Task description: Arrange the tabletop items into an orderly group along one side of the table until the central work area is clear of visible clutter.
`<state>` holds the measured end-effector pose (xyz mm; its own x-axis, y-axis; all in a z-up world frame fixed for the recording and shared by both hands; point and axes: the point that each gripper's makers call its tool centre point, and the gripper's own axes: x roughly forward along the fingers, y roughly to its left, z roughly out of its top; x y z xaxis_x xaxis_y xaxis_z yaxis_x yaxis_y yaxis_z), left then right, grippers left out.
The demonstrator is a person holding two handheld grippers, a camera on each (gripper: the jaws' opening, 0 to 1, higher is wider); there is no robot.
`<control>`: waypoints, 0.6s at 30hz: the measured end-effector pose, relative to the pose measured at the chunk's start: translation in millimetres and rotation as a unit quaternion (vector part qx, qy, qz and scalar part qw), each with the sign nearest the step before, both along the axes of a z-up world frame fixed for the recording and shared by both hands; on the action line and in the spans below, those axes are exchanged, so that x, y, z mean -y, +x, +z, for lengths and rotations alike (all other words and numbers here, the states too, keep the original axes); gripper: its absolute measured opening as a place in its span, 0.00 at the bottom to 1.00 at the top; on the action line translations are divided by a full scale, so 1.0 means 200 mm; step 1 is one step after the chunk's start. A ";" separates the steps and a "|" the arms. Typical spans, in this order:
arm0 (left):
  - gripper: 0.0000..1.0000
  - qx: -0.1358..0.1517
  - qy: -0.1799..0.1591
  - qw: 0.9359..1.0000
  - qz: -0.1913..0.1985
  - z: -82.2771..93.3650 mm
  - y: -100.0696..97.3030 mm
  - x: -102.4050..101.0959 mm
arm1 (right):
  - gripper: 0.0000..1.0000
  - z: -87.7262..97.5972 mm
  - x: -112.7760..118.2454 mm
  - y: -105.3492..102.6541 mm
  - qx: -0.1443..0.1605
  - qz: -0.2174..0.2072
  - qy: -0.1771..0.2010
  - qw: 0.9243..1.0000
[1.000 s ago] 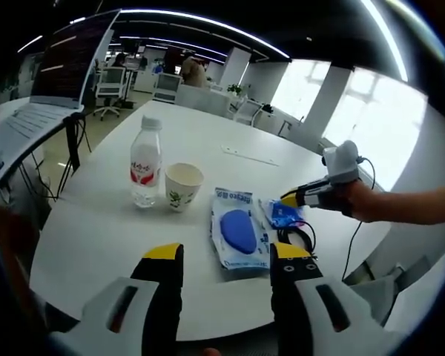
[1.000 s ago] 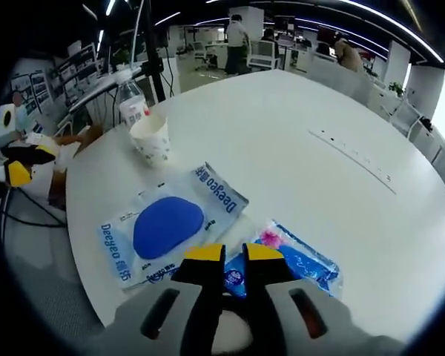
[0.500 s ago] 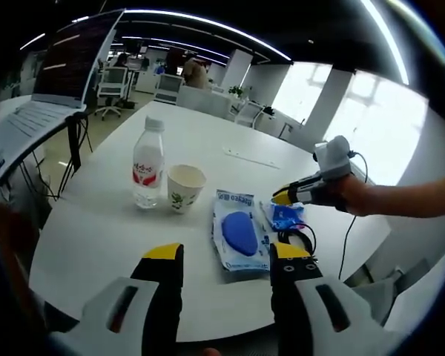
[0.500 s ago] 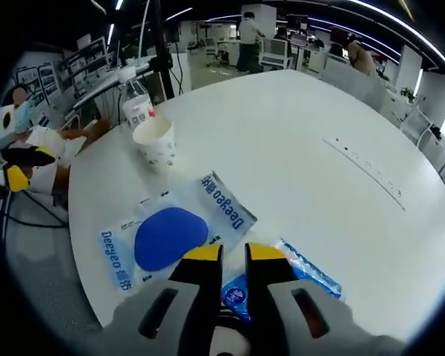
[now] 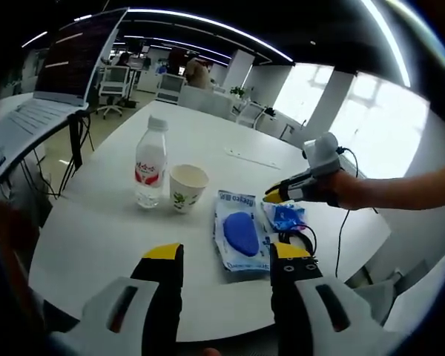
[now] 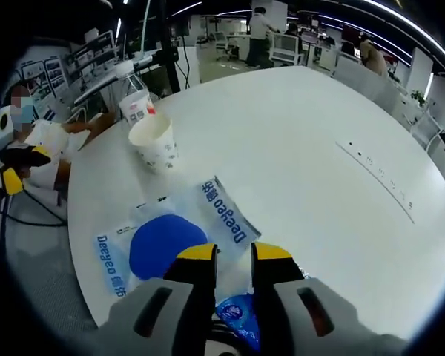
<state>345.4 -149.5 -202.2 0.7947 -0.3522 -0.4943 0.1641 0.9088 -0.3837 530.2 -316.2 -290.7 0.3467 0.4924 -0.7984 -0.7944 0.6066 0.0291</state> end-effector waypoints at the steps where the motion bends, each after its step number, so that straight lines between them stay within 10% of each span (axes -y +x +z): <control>1: 0.46 0.000 0.000 1.000 0.000 0.00 0.00 0.00 | 0.16 0.00 -0.01 0.01 -0.002 0.001 0.003 1.000; 18: 0.46 -0.007 0.001 1.000 0.008 -0.02 -0.02 -0.03 | 0.22 -0.10 -0.15 0.09 -0.006 0.052 -0.033 0.998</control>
<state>342.0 -144.0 -206.7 0.7931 -0.3379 -0.5067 0.1435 0.9123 -0.3836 548.5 -286.4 -311.3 0.2865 0.4712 -0.8342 -0.8533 0.5215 0.0016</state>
